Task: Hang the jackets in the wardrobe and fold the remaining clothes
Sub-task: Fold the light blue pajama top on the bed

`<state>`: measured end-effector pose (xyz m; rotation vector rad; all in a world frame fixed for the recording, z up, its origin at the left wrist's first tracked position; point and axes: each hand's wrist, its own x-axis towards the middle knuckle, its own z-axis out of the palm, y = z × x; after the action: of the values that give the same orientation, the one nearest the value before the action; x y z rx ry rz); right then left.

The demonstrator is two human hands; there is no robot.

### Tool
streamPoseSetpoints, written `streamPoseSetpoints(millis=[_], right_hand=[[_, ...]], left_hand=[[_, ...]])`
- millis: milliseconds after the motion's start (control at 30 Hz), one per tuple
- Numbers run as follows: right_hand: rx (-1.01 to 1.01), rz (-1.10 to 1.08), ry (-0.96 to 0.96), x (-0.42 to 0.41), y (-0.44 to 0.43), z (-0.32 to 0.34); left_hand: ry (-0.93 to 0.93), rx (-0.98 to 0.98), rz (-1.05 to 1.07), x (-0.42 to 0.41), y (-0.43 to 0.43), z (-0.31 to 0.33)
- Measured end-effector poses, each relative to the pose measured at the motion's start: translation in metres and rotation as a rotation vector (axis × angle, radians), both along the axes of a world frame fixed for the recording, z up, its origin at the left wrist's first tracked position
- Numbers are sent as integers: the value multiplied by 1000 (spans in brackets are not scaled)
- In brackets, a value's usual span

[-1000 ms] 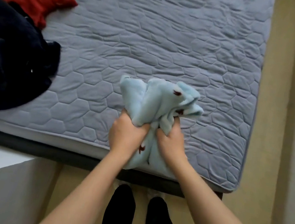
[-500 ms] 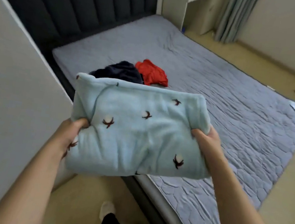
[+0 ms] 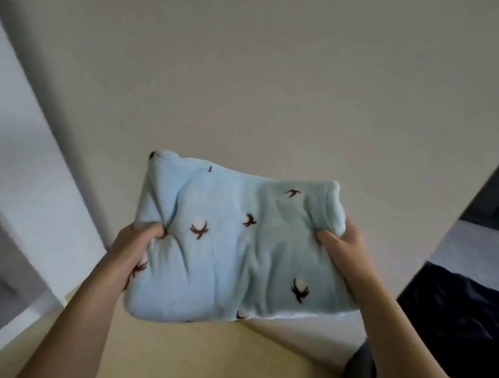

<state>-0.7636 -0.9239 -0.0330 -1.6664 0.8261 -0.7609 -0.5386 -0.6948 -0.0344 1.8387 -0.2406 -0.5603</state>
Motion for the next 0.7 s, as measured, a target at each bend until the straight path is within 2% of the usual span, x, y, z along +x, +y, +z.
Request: streamPoseSetpoints(millis=[133, 267, 400, 500, 700], right_hand=[[-128, 336, 11, 137, 94, 22], [-222, 606, -12, 251, 214, 39], [-236, 779, -76, 344, 325, 57], [-272, 907, -104, 413, 410, 78], [-337, 1095, -224, 547, 535, 138]], left_hand=[[-126, -5, 264, 53, 110, 22], [-181, -50, 425, 101, 226, 47], [-249, -57, 606, 145, 347, 71], [-325, 22, 700, 180, 430, 92], [-511, 139, 827, 272, 537, 140]])
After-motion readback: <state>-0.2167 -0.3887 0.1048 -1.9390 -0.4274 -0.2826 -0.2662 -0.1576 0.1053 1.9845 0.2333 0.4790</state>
